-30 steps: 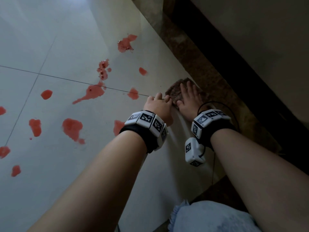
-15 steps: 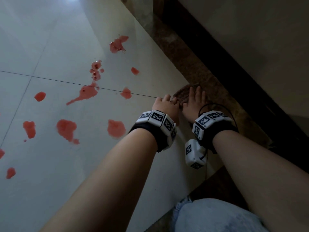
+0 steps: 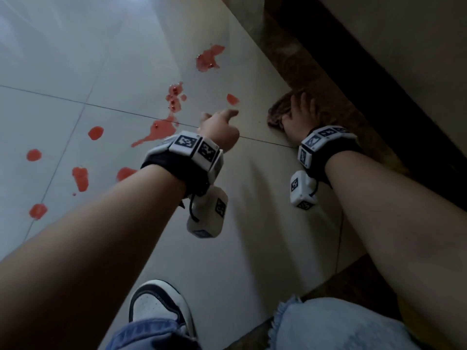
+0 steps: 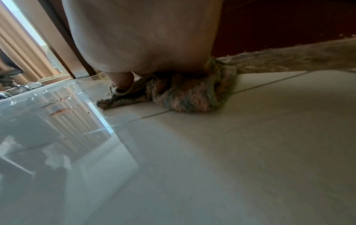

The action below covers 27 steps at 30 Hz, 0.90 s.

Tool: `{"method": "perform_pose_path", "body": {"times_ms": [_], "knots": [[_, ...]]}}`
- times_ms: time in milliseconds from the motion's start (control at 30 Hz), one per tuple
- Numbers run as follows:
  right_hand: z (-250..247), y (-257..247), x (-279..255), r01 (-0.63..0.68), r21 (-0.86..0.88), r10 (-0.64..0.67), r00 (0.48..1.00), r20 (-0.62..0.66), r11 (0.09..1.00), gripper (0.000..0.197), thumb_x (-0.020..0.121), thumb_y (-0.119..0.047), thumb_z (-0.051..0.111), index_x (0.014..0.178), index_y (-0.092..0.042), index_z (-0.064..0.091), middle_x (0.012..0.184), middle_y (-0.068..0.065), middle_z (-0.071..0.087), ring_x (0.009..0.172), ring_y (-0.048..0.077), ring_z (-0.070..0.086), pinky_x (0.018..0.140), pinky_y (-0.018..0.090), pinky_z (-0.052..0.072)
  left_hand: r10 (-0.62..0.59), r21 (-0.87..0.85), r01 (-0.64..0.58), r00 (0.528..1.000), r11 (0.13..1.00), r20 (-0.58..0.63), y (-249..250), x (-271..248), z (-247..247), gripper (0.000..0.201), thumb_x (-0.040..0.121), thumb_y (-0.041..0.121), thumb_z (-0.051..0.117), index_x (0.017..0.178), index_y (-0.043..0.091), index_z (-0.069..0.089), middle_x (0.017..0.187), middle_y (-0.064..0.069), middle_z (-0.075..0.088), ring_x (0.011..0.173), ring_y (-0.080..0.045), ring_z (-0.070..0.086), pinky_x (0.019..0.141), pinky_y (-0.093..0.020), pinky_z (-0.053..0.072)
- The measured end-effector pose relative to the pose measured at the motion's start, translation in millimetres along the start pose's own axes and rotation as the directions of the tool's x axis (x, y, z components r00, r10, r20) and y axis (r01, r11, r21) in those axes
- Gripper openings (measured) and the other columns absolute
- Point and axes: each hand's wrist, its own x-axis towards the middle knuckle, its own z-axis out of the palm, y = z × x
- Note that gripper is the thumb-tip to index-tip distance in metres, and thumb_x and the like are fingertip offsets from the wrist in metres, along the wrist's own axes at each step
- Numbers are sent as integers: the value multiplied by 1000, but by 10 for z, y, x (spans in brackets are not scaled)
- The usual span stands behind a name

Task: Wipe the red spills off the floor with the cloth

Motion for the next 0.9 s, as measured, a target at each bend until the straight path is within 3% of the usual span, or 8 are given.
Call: {"method": "perform_pose_path", "body": {"times_ms": [100, 200, 267, 367, 533, 700, 800, 900], "knots": [[-12, -67, 29, 76, -38, -75, 997, 19, 996, 62, 97, -25, 35, 152, -16, 7, 160, 8, -2, 148, 29, -3, 119, 40, 1, -69, -186, 58, 996, 981, -51, -195, 10, 44, 58, 82, 10, 40, 137, 27, 47, 136, -10, 48, 117, -26, 53, 106, -34, 42], [35, -179, -20, 195, -108, -190, 980, 58, 975, 63, 97, -23, 37, 152, -14, 8, 160, 10, -2, 147, 31, -1, 118, 41, 3, -63, -234, 48, 996, 971, -58, -295, -48, 33, 60, 80, 4, 36, 136, 22, 50, 132, -9, 54, 126, -28, 45, 112, -37, 35], [94, -274, -85, 265, -136, -253, 962, 104, 954, 63, 97, -23, 37, 152, -14, 7, 160, 10, -3, 148, 30, -2, 118, 41, 3, -68, -147, 53, 993, 988, -100, -352, -105, 23, 62, 80, 0, 34, 135, 23, 50, 136, -5, 49, 131, -24, 36, 116, -31, 26], [177, -384, -171, 326, -146, -304, 940, 157, 934, 64, 97, -25, 37, 152, -17, 4, 160, 8, -6, 148, 28, -5, 119, 39, 2, -11, 33, 15, 992, 999, -124, -437, -227, 27, 67, 78, 0, 35, 135, 33, 47, 141, -1, 45, 129, -26, 35, 113, -32, 25], [178, -438, -220, 368, -197, -315, 915, 253, 909, 68, 97, -27, 38, 152, -19, -1, 160, 4, -12, 148, 24, -10, 119, 38, -2, 169, 310, -175, 984, 934, 48, -409, -354, 169, 71, 83, 5, 43, 147, 32, 28, 156, 15, 22, 138, -20, 26, 110, -35, 25], [133, -455, -261, 410, -288, -313, 892, 327, 866, 71, 98, -33, 38, 152, -19, -5, 159, 4, -15, 148, 23, -12, 119, 39, 0, 106, 372, -169, 977, 913, 183, -299, -334, 255, 75, 87, 11, 43, 151, 29, 10, 160, 14, 4, 145, -21, 14, 114, -37, 18], [113, -456, -279, 439, -354, -306, 877, 371, 826, 72, 97, -36, 38, 151, -21, -8, 159, 3, -16, 147, 23, -12, 120, 40, -1, 87, 453, -167, 978, 876, 191, -264, -326, 275, 75, 88, 15, 45, 152, 26, 8, 160, 11, 4, 146, -23, 10, 115, -39, 15], [118, -452, -303, 451, -404, -292, 870, 396, 796, 74, 96, -36, 38, 151, -22, -9, 159, 2, -17, 148, 23, -12, 121, 43, -1, 152, 557, -220, 974, 801, 166, -219, -366, 298, 65, 89, 20, 46, 149, 21, 22, 156, 5, 21, 142, -23, 17, 112, -38, 18]]}}
